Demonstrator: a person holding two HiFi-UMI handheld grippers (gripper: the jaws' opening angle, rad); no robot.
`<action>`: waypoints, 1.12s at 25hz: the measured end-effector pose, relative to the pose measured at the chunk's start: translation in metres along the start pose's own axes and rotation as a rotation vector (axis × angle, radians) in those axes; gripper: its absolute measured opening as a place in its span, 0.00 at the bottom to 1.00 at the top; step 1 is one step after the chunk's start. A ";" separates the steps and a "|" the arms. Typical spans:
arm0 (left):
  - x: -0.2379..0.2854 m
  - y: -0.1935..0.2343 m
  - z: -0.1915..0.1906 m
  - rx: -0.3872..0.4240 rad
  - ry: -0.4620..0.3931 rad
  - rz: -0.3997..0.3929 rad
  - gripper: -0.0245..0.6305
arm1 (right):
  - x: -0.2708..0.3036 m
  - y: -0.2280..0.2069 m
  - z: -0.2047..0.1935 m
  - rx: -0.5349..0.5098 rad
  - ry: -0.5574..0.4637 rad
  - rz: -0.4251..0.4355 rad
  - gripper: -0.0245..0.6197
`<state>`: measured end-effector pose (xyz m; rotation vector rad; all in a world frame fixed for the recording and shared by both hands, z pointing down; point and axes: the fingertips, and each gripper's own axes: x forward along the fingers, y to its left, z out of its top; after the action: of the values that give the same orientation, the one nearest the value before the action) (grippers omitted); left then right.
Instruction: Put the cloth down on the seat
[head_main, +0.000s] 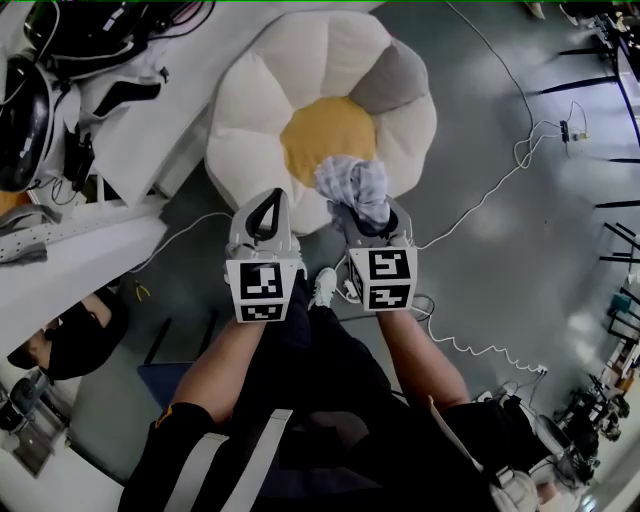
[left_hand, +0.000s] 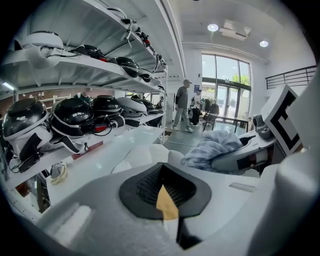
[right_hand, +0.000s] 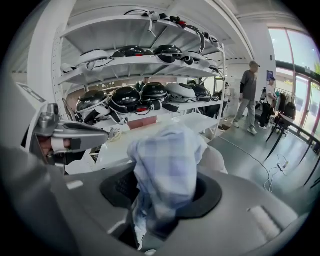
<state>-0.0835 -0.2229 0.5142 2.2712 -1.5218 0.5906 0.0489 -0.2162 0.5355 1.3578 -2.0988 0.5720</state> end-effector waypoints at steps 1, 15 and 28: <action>0.005 0.005 -0.001 -0.004 0.005 0.001 0.04 | 0.005 0.000 0.000 0.003 0.010 0.001 0.35; 0.070 0.036 -0.013 0.000 0.038 -0.025 0.04 | 0.069 -0.007 0.001 0.022 0.057 -0.024 0.35; 0.130 0.034 -0.072 -0.034 0.113 -0.004 0.04 | 0.130 -0.032 -0.050 0.031 0.118 0.000 0.36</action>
<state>-0.0820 -0.3020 0.6443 2.1761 -1.4623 0.6758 0.0478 -0.2857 0.6603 1.3082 -2.0029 0.6716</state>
